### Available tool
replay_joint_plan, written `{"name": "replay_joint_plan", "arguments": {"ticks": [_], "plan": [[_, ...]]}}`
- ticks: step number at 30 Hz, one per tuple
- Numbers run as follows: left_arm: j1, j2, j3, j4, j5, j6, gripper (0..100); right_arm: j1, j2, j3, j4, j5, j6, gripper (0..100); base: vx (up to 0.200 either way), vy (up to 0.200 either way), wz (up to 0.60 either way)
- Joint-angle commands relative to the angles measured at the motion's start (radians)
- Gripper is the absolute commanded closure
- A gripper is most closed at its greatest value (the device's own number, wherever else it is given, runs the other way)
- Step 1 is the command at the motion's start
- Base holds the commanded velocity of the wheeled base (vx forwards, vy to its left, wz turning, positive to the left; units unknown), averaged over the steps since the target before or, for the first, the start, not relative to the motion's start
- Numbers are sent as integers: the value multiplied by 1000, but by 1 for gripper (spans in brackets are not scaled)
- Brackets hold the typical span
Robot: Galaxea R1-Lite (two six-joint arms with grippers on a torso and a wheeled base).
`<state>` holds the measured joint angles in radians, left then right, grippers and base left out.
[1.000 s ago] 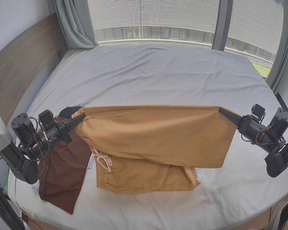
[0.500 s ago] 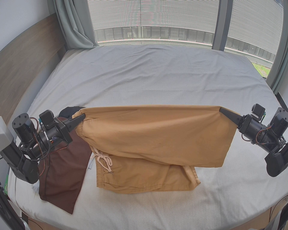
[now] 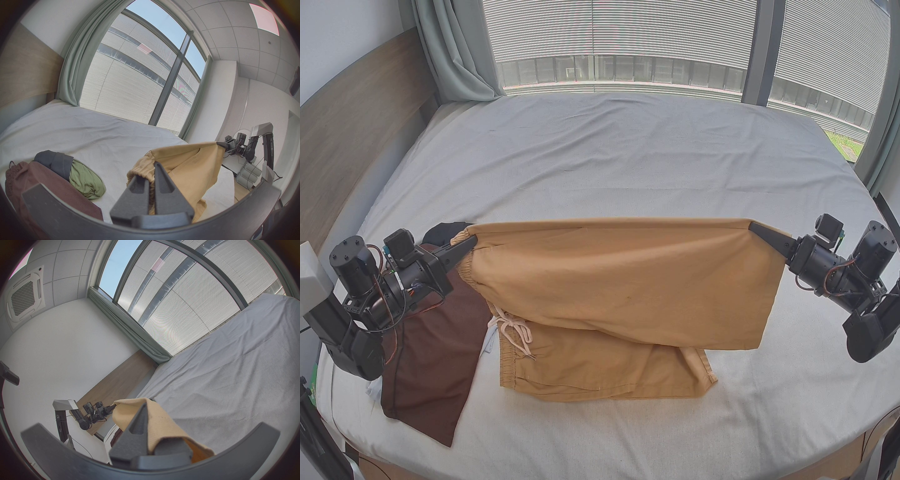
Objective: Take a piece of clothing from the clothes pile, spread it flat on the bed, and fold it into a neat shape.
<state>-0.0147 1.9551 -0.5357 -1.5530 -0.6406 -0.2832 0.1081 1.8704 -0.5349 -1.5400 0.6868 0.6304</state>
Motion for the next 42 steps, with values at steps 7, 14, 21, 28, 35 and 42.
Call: {"name": "replay_joint_plan", "arguments": {"ticks": [7,14,21,28,35,42], "plan": [[-11,91,-101,-1,38,-34,100,-4,121,-140,0,-7,2,100,0,0,0],[-22,119,-125,-1,58,-40,100,-5,161,-203,1,-6,3,100,0,0,0],[-25,160,-170,-1,59,-90,100,-8,222,-269,0,-6,3,100,0,0,0],[-28,212,-234,-1,73,-94,100,-7,283,-339,1,-7,5,100,0,0,0],[-34,258,-300,-1,105,-136,100,-8,346,-421,1,-7,26,100,0,0,0],[-56,304,-349,-1,121,-171,100,-10,403,-501,6,-9,31,100,0,0,0]]}}
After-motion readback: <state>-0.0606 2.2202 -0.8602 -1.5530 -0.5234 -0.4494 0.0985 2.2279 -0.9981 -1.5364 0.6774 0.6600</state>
